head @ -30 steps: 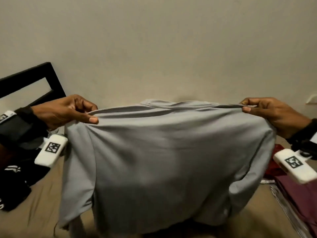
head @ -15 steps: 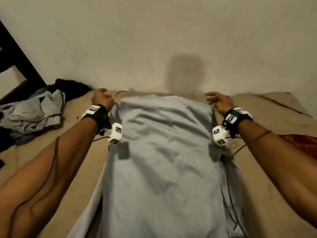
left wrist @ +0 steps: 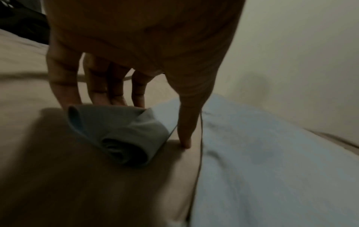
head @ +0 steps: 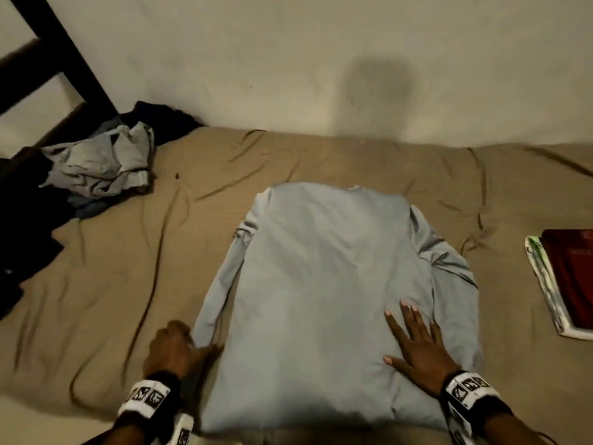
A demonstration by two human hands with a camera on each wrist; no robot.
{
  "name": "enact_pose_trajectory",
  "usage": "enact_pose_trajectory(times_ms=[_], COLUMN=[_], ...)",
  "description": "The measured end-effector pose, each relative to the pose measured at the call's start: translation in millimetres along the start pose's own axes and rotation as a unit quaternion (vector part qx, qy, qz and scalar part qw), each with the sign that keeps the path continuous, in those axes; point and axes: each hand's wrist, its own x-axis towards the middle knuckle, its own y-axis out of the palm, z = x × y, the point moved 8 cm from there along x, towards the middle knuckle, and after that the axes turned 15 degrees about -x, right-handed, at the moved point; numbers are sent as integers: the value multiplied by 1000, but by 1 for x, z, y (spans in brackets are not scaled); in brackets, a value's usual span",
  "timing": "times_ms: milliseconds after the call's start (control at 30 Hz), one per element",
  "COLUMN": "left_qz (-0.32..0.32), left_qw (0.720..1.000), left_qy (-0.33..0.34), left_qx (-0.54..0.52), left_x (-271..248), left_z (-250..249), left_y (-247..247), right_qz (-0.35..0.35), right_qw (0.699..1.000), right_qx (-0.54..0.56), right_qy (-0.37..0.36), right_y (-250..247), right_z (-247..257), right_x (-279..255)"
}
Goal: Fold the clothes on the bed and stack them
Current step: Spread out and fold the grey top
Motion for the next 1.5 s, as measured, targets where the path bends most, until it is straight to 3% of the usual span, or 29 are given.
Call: enact_pose_trajectory(times_ms=[133, 233, 333, 367, 433, 467, 533, 567, 600, 667, 733, 767, 833, 900, 967, 1033, 1100, 1200, 1300, 1367, 1433, 1500], left_qz=[26, 53, 76, 83, 37, -45, -235, -297, -315, -265, -113, -40, 47, 33, -30, -98, -57, 35, 27, -9, -48, -33], left_qw=[999, 987, 959, 938, 903, 904, 899, 881, 870, 871, 911, 914, 918, 948, 982, 995, 996, 999, 996, 961, 881, 824], left_qy=[-38, -64, 21, 54, 112, 165, 296, 349, 378, 393, 253, 178, 93, 48, 11, -1, -26, -13, 25, 26, -10, -27], left_qx=[8, -134, -273, -334, -414, -392, -223, -121, -35, 129, 305, 362, 382, 313, 185, 27, -61, -26, -85, -277, -470, -565], left_x=[-27, -20, -16, -13, -7, -6, -20, -32, -37, -20, 21, 37, 51, 63, 76, 88, 97, 106, 114, 118, 120, 122], left_z=[29, 47, 33, 29, 24, 22, 11, 3, -2, -1, 38, 66, 101, 116, 120, 124, 127, 127, 125, 134, 150, 153], left_y=[5, -3, -33, -49, -100, -139, -203, -222, -227, -208, -170, -154, -138, -139, -151, -157, -143, -116, -132, -159, -187, -202], right_qz=[18, 47, 66, 71, 77, 81, 85, 86, 87, 88, 84, 80, 74, 66, 58, 48, 55, 56, 64, 68, 76, 84], right_qw=[999, 998, 996, 995, 994, 994, 993, 993, 992, 992, 991, 991, 991, 990, 990, 990, 989, 987, 986, 987, 985, 985], right_qx=[19, 29, 35, 35, 39, 39, 41, 42, 43, 44, 48, 49, 53, 66, 68, 68, 66, 76, 87, 87, 87, 83], right_qy=[26, 32, 51, 55, 63, 65, 71, 73, 75, 81, 88, 92, 102, 106, 112, 116, 123, 132, 125, 121, 125, 128], right_y=[-5, -9, -8, -8, -8, -8, -8, -8, -9, -12, -14, -15, -17, -19, -19, -14, -4, -11, -21, -18, -9, -5], right_z=[2, 4, 5, 5, 4, 4, 2, 4, 5, 5, 6, 7, 6, 6, 3, 0, -4, -3, 4, 2, -3, -4], right_x=[9, 10, 11, 12, 11, 11, 10, 11, 11, 10, 11, 12, 12, 12, 13, 13, 18, 18, 15, 16, 20, 21])
